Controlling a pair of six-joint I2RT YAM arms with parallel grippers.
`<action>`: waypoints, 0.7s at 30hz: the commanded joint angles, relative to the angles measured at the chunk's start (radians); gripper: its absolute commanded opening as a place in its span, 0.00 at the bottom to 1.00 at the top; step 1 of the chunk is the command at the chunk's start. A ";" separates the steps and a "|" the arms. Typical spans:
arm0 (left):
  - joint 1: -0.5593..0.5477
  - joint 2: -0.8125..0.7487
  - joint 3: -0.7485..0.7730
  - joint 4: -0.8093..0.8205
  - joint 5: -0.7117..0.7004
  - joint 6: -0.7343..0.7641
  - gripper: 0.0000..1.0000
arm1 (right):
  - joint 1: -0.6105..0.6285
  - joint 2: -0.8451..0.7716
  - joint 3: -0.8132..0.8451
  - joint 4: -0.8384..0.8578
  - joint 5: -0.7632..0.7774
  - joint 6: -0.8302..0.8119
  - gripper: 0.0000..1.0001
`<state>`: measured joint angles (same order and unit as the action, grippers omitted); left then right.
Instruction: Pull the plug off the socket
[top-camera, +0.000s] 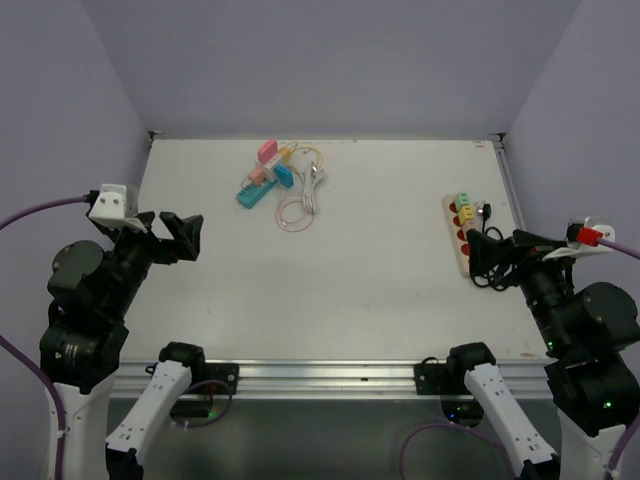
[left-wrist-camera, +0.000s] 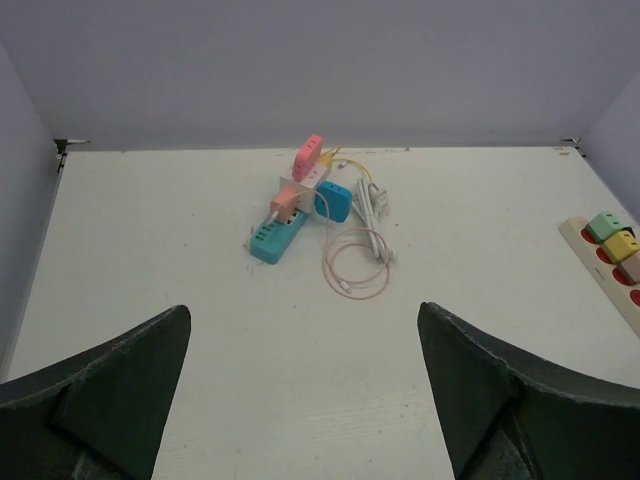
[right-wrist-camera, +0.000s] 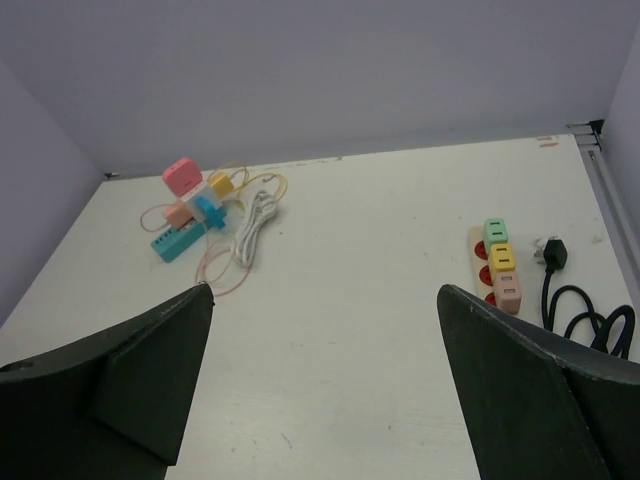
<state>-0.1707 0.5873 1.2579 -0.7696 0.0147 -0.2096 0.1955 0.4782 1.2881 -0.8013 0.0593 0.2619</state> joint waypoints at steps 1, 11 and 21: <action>-0.003 0.005 -0.009 0.035 0.011 -0.013 1.00 | 0.002 0.020 0.000 0.005 -0.016 0.010 0.99; -0.003 -0.012 -0.052 0.038 0.025 -0.017 1.00 | 0.002 0.054 -0.059 -0.026 0.054 0.097 0.99; -0.003 -0.017 -0.162 0.095 0.111 -0.059 1.00 | 0.002 0.166 -0.131 -0.142 0.206 0.214 0.99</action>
<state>-0.1707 0.5785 1.1366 -0.7357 0.0658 -0.2344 0.1959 0.5980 1.1946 -0.8764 0.2081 0.4118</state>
